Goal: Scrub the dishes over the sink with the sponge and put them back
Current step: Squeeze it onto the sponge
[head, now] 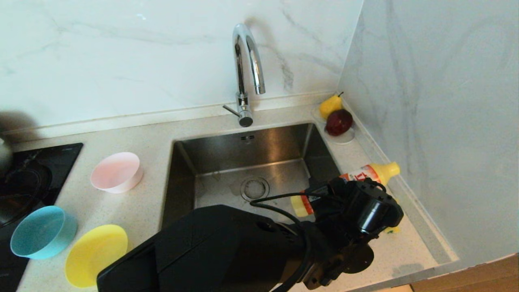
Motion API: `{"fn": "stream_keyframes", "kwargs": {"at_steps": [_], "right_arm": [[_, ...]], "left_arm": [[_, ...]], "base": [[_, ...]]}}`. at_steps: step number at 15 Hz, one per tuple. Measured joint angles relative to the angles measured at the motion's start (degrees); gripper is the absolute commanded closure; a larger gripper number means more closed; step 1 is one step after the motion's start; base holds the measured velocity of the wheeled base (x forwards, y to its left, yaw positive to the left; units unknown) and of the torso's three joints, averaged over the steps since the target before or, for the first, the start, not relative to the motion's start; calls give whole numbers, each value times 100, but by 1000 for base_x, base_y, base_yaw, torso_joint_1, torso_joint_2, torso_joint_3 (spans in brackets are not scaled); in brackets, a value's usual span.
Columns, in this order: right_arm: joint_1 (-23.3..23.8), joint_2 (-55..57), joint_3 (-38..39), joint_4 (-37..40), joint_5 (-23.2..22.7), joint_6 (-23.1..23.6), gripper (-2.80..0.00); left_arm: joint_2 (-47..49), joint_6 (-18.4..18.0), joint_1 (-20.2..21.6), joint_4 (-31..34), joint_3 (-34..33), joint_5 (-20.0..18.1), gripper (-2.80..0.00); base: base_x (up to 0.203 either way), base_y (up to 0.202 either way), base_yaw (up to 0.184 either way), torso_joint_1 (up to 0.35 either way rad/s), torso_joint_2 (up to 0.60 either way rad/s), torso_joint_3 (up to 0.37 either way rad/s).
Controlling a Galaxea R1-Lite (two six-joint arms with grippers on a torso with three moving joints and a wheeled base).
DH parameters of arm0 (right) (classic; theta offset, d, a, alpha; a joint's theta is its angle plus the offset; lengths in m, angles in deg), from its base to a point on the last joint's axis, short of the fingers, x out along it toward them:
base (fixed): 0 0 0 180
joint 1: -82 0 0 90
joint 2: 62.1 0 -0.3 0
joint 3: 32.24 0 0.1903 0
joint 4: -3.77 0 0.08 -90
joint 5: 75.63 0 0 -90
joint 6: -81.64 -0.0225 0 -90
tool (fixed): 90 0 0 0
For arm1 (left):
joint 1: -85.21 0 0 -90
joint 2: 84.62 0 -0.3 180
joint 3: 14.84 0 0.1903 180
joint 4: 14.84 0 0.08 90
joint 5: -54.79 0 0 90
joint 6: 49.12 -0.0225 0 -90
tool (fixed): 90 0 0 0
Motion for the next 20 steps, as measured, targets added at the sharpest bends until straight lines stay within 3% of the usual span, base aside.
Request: {"fn": "stream_keyframes", "kwargs": {"at_steps": [8, 20], "right_arm": [[0, 0, 0, 0, -2, 0, 0], [0, 0, 0, -1, 1, 2, 0]], "left_arm": [[136, -215, -69, -33, -129, 6, 0], [187, -260, -277, -11, -575, -11, 0]], "base": [[0, 0, 0, 0, 0, 0], [0, 0, 0, 0, 0, 0]]}}
